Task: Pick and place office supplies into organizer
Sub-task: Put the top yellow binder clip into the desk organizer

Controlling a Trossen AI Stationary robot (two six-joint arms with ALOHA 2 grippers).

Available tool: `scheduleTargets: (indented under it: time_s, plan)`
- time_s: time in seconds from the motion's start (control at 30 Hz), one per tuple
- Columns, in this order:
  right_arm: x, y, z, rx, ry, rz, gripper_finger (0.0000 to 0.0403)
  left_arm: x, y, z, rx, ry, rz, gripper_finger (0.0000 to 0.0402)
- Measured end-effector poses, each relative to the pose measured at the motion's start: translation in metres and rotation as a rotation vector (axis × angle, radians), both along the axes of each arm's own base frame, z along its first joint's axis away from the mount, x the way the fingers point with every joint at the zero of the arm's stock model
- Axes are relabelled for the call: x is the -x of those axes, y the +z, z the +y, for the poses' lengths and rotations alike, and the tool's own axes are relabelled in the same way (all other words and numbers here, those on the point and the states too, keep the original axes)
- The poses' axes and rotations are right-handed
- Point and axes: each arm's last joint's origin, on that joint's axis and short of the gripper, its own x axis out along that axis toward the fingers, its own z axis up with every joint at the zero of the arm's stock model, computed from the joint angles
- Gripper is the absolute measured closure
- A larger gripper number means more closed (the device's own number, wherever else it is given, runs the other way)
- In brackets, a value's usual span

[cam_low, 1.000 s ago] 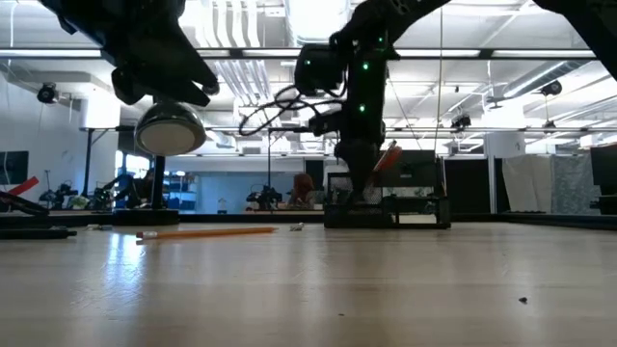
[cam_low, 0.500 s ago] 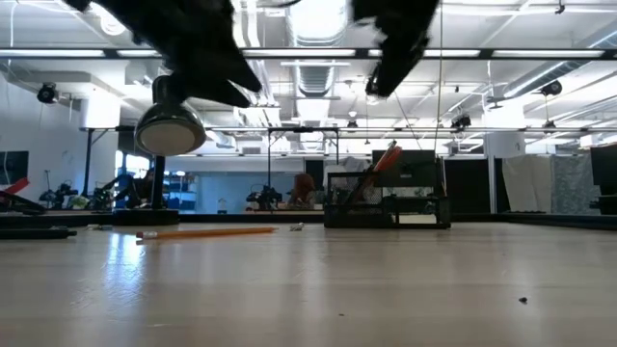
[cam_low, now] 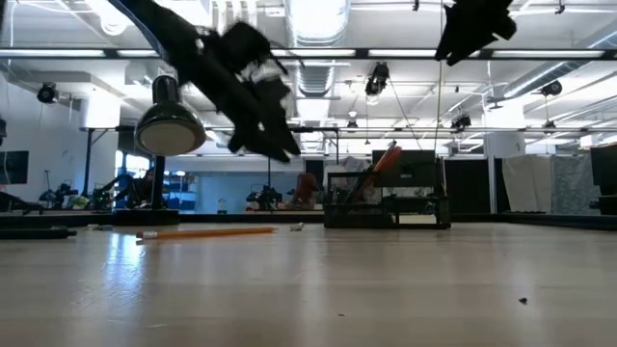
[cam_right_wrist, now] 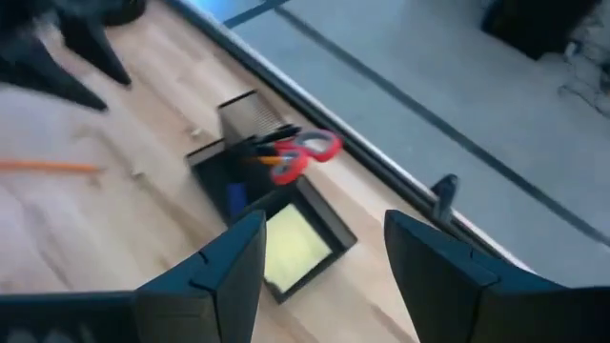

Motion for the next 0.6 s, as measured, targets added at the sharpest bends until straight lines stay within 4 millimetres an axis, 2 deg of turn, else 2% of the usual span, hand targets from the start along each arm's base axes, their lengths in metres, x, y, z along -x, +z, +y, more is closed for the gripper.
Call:
scheduleTargets:
  time_s: [0.13,0.23,0.33,0.43,0.6]
  plan:
    - [0.009,-0.001,-0.001,-0.026,-0.067,-0.063,0.0197,-0.012,-0.031,0.031,0.099,-0.064,0.059,0.0224]
    - [0.011,-0.003,-0.001,-0.041,-0.084,-0.077,0.0197,-0.017,-0.044,0.046,0.148,-0.060,0.123,0.0224]
    - [0.012,-0.004,-0.002,-0.044,-0.094,-0.080,0.0197,-0.024,-0.041,0.056,0.109,-0.088,0.155,0.0223]
    - [0.012,-0.007,-0.003,-0.051,-0.111,-0.079,0.0197,-0.030,-0.030,0.059,0.014,-0.160,0.192,0.0223]
    - [0.013,-0.013,-0.005,-0.058,-0.127,-0.063,0.0197,-0.029,-0.025,0.063,-0.074,-0.166,0.267,0.0223]
